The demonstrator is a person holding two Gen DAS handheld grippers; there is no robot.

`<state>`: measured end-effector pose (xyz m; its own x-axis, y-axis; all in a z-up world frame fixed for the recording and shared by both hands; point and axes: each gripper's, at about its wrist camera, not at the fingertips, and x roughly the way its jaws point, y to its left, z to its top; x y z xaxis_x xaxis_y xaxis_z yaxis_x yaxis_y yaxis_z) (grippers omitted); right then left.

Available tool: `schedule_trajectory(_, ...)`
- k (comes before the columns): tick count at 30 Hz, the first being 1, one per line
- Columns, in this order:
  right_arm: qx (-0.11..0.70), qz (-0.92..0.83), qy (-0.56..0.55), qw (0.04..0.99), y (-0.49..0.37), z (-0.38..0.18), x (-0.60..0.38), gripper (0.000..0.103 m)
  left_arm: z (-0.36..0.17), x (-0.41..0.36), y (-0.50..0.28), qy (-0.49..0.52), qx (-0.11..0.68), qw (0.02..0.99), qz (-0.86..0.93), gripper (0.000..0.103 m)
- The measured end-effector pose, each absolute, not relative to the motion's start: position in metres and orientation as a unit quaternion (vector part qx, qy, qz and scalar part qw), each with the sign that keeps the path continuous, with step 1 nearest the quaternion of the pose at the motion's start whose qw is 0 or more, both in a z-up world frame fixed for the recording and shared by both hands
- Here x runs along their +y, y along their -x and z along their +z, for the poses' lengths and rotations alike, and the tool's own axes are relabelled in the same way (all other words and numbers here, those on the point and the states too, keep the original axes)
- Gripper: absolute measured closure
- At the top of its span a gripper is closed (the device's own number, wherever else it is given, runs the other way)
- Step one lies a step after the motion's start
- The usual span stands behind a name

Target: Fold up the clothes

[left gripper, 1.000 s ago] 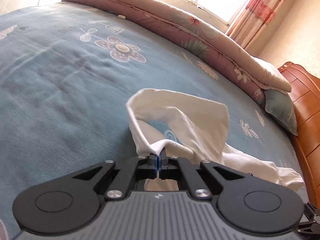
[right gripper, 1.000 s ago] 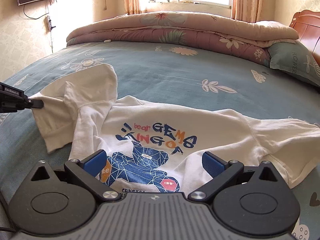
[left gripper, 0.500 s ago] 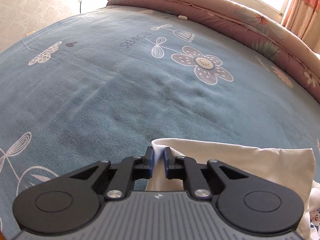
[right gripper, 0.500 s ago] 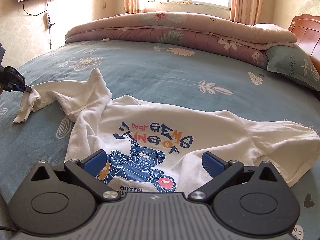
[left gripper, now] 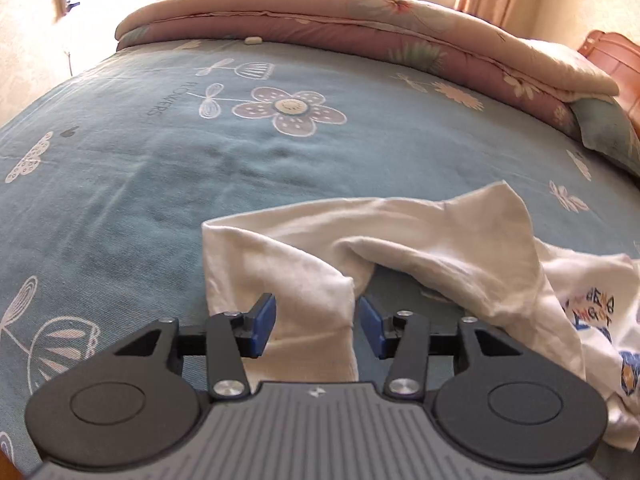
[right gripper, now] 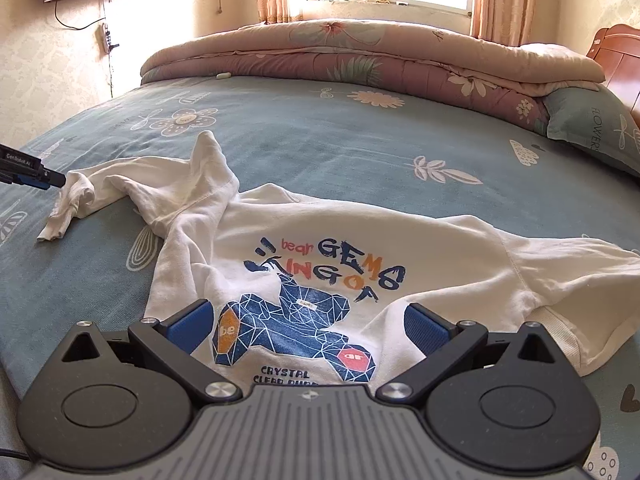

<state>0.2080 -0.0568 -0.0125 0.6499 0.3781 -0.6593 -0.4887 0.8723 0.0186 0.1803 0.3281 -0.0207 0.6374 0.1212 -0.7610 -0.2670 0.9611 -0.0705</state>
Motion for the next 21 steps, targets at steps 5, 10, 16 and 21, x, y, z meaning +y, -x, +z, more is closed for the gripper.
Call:
schedule_trajectory(5, 0.338, 0.244, 0.089, 0.905, -0.201, -0.008, -0.055, 0.000, -0.051, 0.295, -0.197, -0.024, 0.465, 0.876, 0.127, 0.055)
schedule_trajectory(10, 0.332, 0.237, 0.083, 0.909, -0.199, -0.003, -0.063, 0.000, -0.049, 0.300, -0.187, -0.093, 0.454, 0.871, 0.166, 0.096)
schedule_trajectory(16, 0.331, 0.230, 0.078, 0.912, -0.200, -0.002, -0.067, 0.000, -0.029, 0.346, -0.167, -0.114, 0.442, 0.860, 0.229, 0.097)
schedule_trajectory(21, 0.333, 0.225, 0.078, 0.912, -0.200, -0.004, -0.068, 0.000, -0.016, 0.393, -0.157, -0.114, 0.428, 0.846, 0.297, 0.098)
